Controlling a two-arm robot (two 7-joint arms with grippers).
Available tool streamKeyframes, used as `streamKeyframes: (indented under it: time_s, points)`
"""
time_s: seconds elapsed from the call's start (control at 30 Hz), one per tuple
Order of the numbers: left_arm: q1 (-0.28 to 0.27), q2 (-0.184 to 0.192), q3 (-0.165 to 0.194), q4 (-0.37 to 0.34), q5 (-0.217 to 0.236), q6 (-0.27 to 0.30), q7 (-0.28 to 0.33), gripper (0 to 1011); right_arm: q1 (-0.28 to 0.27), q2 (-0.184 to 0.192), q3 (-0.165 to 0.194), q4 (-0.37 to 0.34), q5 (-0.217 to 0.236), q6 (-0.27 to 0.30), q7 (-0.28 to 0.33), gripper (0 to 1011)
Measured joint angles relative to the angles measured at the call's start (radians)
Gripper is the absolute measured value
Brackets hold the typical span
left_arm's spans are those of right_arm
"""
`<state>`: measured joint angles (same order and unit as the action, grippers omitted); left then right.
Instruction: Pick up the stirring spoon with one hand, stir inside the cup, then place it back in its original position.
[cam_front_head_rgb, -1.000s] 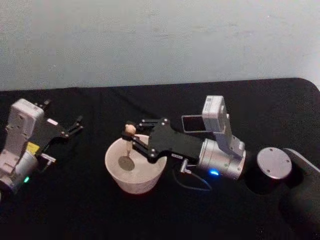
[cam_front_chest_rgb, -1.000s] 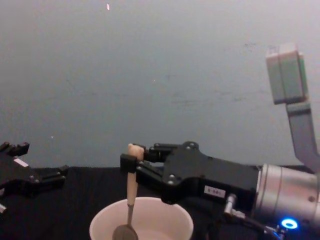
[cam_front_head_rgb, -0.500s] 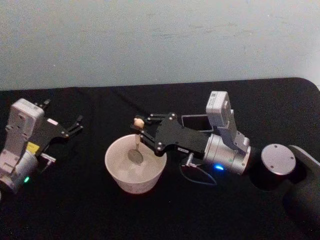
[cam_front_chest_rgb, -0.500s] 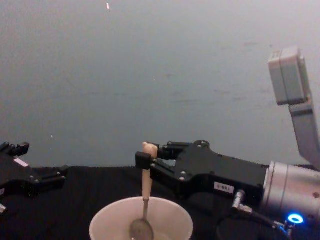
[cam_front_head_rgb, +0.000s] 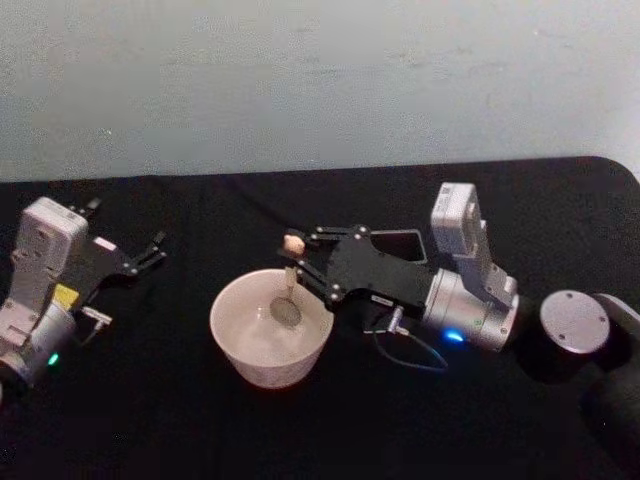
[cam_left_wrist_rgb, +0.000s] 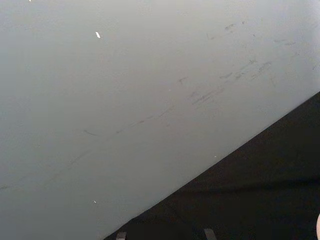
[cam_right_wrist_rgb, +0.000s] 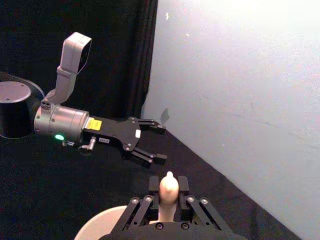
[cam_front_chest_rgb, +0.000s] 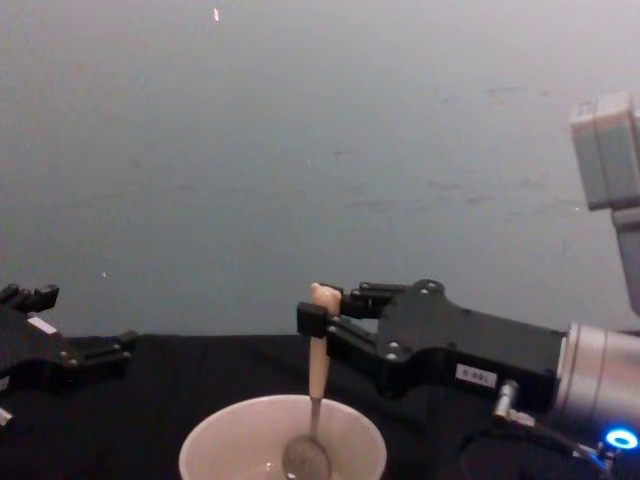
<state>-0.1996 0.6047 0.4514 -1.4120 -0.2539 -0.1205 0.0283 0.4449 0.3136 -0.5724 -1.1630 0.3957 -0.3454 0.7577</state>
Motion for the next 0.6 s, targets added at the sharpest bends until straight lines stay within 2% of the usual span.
streamKeyframes:
  time_s: [0.37, 0.6]
  points:
    - [0.000, 0.000, 0.000, 0.000, 0.000, 0.000, 0.000, 1002, -0.043, 0.038, 0.016, -0.064, 0.028, 0.017, 0.011, 212]
    - [0.000, 0.000, 0.000, 0.000, 0.000, 0.000, 0.000, 1002, -0.072, 0.056, 0.007, -0.111, 0.045, 0.033, 0.026, 212]
